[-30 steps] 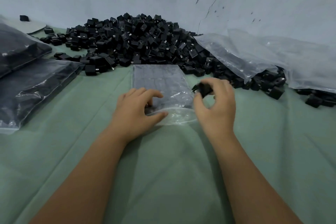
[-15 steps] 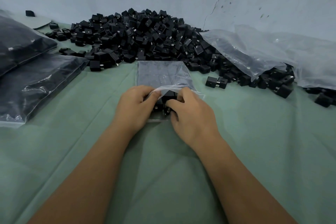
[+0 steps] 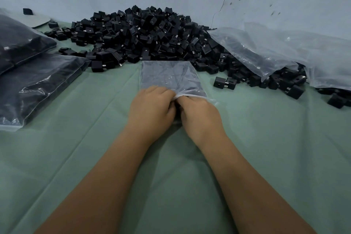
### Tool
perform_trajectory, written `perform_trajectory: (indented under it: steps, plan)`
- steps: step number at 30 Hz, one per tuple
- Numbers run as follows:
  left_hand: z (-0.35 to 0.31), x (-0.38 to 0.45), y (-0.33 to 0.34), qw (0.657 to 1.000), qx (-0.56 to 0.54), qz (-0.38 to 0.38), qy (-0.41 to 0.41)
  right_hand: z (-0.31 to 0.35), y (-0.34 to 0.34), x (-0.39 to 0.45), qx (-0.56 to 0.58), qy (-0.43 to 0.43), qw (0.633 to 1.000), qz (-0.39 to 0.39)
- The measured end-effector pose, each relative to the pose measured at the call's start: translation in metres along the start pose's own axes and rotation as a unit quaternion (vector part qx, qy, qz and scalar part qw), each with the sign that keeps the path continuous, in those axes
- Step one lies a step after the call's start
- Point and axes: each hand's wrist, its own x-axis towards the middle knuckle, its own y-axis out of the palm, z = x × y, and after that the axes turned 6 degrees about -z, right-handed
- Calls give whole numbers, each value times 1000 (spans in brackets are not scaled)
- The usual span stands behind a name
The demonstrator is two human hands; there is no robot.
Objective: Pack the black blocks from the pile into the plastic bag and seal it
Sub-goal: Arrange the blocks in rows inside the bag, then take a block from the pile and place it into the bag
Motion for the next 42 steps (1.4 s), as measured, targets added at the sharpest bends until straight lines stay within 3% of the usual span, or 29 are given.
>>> perform_trajectory:
  steps: [3,5,7,9,11,12,14,16,18,22,25,28,31,34,38,42]
  plan:
    - [-2,-1,3,1000,1,-9,0,1,-5,-2,-32,-14,999,-4]
    - [-2,-2,4,1000,-8,-17,-12,4,-13,-4,-44,-61,992,-102]
    - [-2,-2,6,999,-11,-22,-21,-1,-20,1,-6,-68,965,-254]
    - [-3,-2,7,999,-5,-24,-21,-18,-26,16,71,30,942,-327]
    - [-4,-1,8,1000,-6,-24,-15,-45,-25,32,130,160,927,-314]
    - [-4,-1,9,1000,-7,-23,-11,-60,-20,37,117,196,936,-269]
    - [-4,-2,9,1000,-5,-19,-11,-88,-8,42,51,219,967,-123]
    - [-3,-2,10,1000,-2,-14,-11,-106,3,42,0,230,973,7]
    - [-2,-2,11,1000,-1,-9,-15,-115,12,44,-32,232,971,41]
    - [-1,-1,10,1000,-12,-4,-15,-114,14,41,-43,202,974,-96]
    - [-3,-1,7,999,-24,-5,-22,-108,8,34,27,225,966,-127]
    - [-4,-1,6,999,-27,0,-40,-99,-1,24,150,283,923,-214]
    - [-5,-1,7,996,-45,-5,-79,-88,-12,10,181,352,868,-299]
    - [-4,-1,7,992,-69,-11,-110,-63,-23,-6,198,295,873,-332]
    - [-4,-1,6,989,-82,-13,-125,-12,-26,-25,219,103,926,-288]
    - [-3,-2,5,991,-92,-19,-99,10,-18,-26,62,27,978,-197]
